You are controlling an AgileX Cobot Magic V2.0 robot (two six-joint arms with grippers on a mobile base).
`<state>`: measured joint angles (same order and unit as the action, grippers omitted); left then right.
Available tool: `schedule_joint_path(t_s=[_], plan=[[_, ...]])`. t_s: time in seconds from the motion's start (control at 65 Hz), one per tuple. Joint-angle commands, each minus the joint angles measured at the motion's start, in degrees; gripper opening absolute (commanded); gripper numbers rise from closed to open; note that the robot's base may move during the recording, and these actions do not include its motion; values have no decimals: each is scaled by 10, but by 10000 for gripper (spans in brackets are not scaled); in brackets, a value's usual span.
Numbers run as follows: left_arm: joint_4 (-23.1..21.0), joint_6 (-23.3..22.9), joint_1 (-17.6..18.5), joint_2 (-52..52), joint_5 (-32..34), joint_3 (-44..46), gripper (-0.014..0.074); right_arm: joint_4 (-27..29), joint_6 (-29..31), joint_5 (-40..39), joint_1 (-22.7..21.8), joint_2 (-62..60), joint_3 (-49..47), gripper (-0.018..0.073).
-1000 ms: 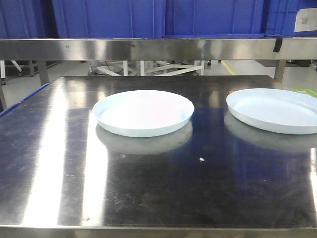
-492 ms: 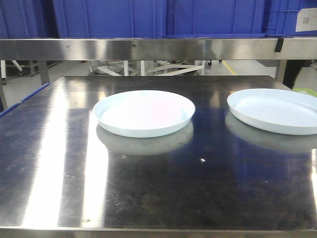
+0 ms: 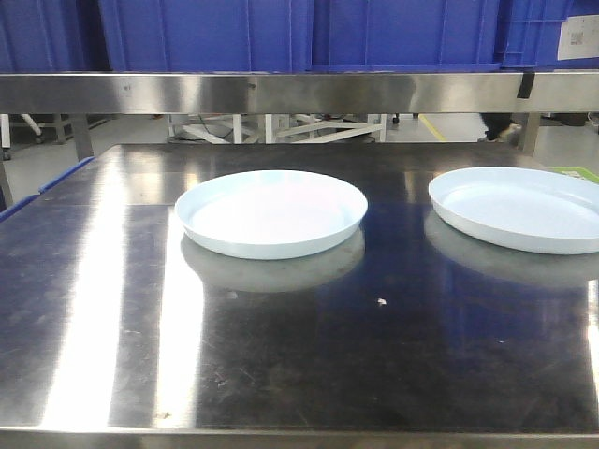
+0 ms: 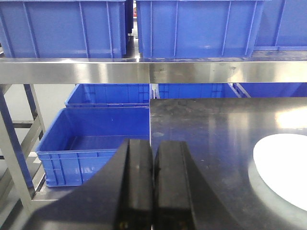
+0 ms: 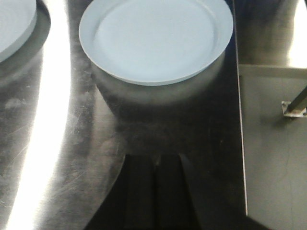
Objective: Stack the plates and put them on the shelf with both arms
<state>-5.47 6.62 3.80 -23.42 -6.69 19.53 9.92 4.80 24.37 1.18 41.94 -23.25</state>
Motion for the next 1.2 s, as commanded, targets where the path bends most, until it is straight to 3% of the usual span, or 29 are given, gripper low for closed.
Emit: schedule_joint_path(t_s=[0.0, 0.2, 0.4, 0.6, 0.846, 0.923, 1.062, 1.185], plan=[[-1, -1, -1, -1, 46, 17, 82, 5, 1, -2, -3, 59, -62, 57], [-1, -1, -1, -1, 46, 17, 82, 22, 1, 35, -7, 158, -147, 57], [-1, -1, -1, -1, 46, 17, 82, 82, 2, 87, -55, 233, -226, 57], [-1, -1, -1, -1, 46, 17, 82, 71, 23, 160, -115, 329, -324, 60], [-1, -1, -1, -1, 46, 17, 82, 13, 23, 217, -130, 441, -427, 66], [-1, -1, -1, -1, 46, 17, 82, 12, 23, 216, -133, 469, -446, 121], [-1, -1, -1, -1, 46, 17, 82, 11, 23, 212, -141, 504, -469, 358], [-1, -1, -1, -1, 46, 17, 82, 14, 23, 211, -153, 517, -472, 396]])
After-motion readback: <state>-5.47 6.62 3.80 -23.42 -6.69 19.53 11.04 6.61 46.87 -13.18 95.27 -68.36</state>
